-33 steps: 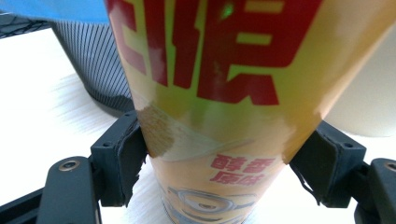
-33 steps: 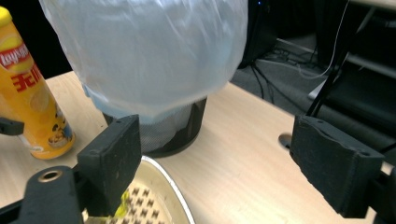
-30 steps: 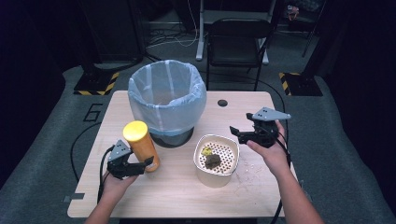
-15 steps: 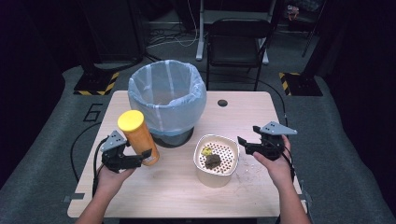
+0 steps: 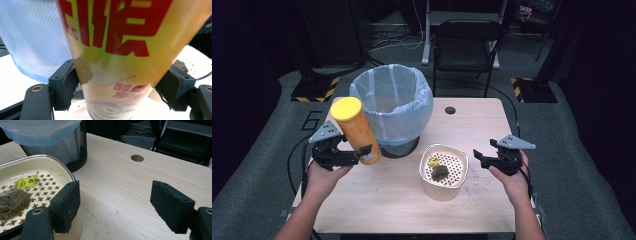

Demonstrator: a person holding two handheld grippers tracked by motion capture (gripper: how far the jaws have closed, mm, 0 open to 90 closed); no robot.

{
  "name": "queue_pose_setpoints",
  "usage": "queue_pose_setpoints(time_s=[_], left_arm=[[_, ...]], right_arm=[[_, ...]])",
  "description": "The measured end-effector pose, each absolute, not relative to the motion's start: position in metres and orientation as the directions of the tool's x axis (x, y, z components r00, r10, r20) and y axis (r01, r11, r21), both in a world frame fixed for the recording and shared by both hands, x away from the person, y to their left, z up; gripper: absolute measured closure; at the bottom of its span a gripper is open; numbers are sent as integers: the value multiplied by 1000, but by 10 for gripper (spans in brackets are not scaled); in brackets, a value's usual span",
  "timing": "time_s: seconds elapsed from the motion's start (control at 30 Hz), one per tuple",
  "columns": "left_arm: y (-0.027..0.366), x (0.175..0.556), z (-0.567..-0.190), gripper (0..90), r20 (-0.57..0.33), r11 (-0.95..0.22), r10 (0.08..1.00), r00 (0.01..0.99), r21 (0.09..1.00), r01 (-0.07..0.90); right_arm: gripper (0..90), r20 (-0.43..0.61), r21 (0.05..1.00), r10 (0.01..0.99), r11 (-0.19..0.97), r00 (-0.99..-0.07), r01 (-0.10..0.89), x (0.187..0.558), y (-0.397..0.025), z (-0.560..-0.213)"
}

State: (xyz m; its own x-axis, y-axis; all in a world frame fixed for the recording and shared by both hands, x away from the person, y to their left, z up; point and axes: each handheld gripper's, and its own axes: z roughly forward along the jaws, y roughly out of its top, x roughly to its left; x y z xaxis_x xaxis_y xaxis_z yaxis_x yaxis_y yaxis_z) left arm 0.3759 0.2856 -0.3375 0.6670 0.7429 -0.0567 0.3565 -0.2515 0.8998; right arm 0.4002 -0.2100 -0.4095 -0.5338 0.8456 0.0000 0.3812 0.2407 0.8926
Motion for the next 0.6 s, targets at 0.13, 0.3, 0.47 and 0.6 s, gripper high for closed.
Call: queue_pose_setpoints(time_s=[0.13,0.3,0.47,0.6], left_arm=[[284,377,-321,240,-59,-250,735,676,902,351],[283,377,-295,240,-59,-256,727,685,902,348],[280,379,-270,240,-50,-267,717,695,902,341],[274,381,-253,240,-46,-280,706,707,898,338]], right_arm=[[238,6,892,846,237,-533,386,400,-211,-413],[238,16,888,852,228,-523,399,401,-214,-416],[238,11,888,855,230,-518,399,401,-216,-419],[240,20,887,857,223,-515,405,401,-217,-420]])
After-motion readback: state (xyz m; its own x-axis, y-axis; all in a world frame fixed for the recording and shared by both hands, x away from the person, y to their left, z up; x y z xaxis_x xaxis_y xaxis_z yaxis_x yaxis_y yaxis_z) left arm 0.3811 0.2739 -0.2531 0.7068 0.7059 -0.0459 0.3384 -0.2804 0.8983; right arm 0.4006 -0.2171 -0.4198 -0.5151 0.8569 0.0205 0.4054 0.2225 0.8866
